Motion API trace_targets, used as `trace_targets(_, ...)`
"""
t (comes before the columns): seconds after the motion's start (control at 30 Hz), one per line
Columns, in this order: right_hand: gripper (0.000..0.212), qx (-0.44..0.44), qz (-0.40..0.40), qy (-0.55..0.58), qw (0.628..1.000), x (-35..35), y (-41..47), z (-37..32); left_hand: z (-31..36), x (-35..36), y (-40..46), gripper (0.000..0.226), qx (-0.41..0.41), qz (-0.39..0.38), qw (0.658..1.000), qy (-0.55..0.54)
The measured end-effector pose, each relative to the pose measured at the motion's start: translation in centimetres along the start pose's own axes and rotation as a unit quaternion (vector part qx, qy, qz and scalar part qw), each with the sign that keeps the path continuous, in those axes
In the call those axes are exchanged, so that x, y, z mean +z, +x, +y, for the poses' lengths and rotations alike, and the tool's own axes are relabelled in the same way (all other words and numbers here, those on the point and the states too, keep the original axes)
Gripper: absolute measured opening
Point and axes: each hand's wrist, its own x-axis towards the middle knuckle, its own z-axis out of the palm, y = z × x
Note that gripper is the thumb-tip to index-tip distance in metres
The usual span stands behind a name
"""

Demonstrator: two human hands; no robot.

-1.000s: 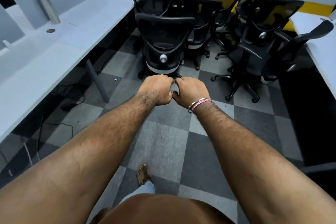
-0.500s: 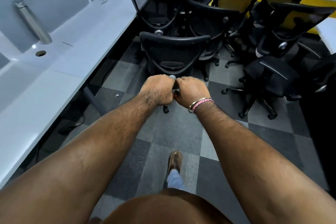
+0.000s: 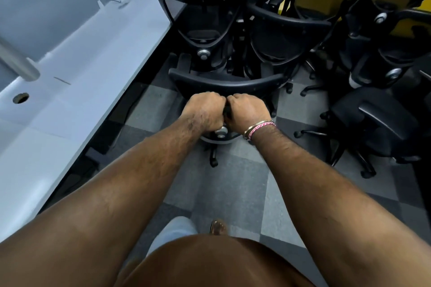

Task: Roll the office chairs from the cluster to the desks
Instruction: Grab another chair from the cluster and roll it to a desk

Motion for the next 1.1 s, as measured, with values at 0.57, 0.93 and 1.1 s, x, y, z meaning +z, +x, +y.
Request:
trace_targets(0.57, 0.028, 0.032, -0.137, 0.01, 0.99, 11.8, 19.5, 5.2, -9.8, 10.0, 20.1, 0.035, 0.047, -0.135, 0.989, -0.032)
trace_targets(0.93, 0.021, 0.003, -0.184, -0.019, 0.983, 13.0, 20.9, 7.3, -9.6, 11.7, 23.7, 0.02, 0.125, -0.195, 0.972, 0.038)
trace_targets(1.1, 0.02, 0.01, -0.182, -0.027, 0.983, 12.9, 19.3, 7.4, -8.3, 11.9, 22.6, 0.015, 0.101, -0.178, 0.978, 0.033)
